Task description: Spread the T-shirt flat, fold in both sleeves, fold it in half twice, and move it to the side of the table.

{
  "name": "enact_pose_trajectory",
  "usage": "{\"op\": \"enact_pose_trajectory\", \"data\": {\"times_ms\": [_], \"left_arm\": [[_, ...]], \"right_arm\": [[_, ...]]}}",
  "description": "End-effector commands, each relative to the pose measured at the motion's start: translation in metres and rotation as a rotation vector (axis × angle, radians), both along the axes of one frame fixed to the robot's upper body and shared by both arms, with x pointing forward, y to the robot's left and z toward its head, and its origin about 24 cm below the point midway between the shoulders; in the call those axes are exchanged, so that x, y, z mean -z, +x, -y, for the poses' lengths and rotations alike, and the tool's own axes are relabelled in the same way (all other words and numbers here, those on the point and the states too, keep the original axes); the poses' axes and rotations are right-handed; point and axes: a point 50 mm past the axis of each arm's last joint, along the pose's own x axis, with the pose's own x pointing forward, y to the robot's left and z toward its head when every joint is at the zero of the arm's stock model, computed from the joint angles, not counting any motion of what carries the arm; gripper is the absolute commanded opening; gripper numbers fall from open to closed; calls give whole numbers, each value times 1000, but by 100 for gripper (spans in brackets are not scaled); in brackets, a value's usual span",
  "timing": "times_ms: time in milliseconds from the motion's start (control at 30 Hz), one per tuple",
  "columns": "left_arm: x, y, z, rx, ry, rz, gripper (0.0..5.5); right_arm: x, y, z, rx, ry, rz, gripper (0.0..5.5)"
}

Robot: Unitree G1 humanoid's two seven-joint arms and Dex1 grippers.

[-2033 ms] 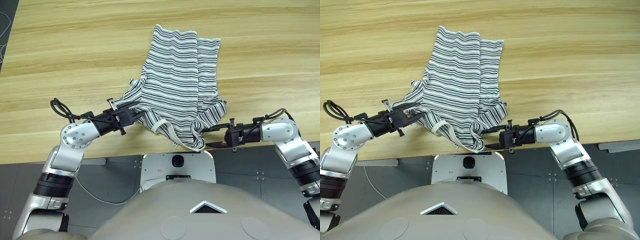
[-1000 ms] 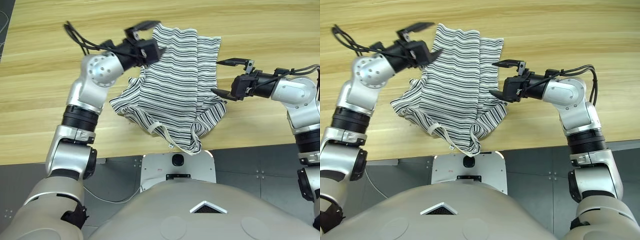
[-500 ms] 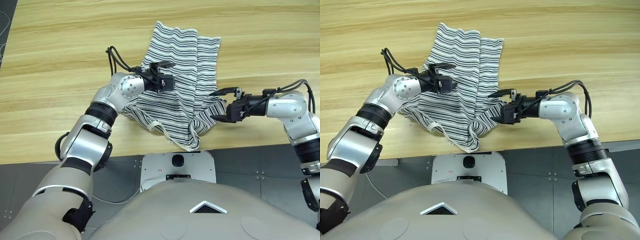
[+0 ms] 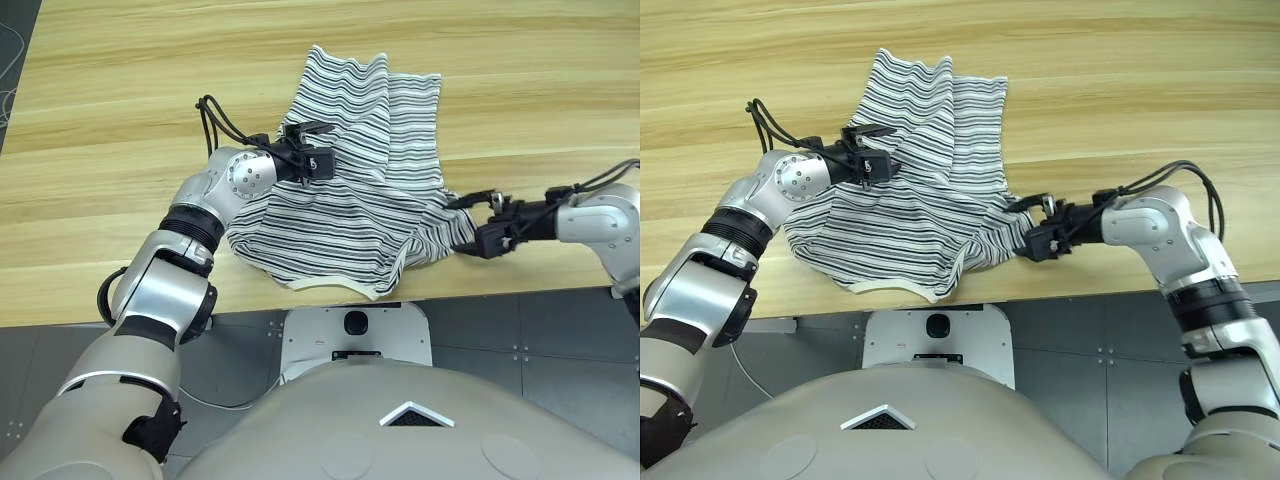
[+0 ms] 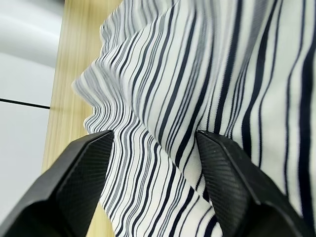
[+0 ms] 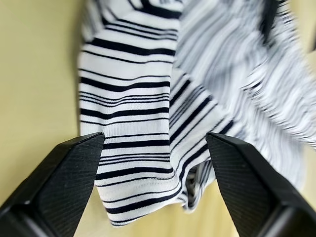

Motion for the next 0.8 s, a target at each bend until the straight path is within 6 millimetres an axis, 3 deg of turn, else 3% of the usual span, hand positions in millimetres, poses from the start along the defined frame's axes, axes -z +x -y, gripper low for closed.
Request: {"op": "enact_pose_trajectory", "data": {"times_ms": [33,433,567,667,800], "left_arm": [[33,-15,-27,-90,144,-136,311],[35,-20,-31,-106,116,-137,311],[32,-23,-23,-56,93,-119,311],[23,-33,-13,33,44,-111,311],[-6,-37,-7,61,-9,-17,311]], "right_arm": [[1,-18,27,49,-131,-170,381],[-46,7,43,112,-186,29,381],[-67,47,-1,203,206,254,381],[-58,71,-23,302,324,369,381],[-38,91,-47,392,377,423,381]]}}
